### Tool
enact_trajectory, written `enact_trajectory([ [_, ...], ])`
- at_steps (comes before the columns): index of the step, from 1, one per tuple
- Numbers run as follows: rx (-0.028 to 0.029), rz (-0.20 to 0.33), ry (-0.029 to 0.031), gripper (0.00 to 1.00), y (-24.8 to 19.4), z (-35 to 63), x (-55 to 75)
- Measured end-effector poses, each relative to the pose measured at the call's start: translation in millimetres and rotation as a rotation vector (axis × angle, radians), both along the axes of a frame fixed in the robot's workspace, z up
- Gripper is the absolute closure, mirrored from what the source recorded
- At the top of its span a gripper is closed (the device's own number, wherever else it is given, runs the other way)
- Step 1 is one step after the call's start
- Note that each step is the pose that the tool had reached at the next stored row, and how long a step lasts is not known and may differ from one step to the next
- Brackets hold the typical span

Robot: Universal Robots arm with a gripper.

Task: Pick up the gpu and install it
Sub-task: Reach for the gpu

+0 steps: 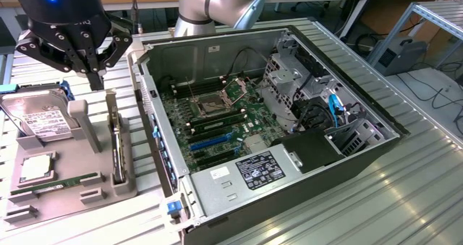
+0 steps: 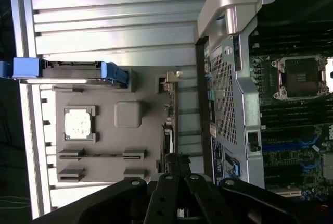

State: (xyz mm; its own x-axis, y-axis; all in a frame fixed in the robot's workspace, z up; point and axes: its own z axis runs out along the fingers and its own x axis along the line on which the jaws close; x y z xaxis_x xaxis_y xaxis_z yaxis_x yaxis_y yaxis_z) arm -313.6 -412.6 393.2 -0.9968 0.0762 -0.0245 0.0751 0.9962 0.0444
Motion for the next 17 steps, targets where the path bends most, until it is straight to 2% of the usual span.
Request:
enact_trajectory([
  [17,0.0000,0.000,0.0001,0.89,-5.4,0.0,-9.4],
])
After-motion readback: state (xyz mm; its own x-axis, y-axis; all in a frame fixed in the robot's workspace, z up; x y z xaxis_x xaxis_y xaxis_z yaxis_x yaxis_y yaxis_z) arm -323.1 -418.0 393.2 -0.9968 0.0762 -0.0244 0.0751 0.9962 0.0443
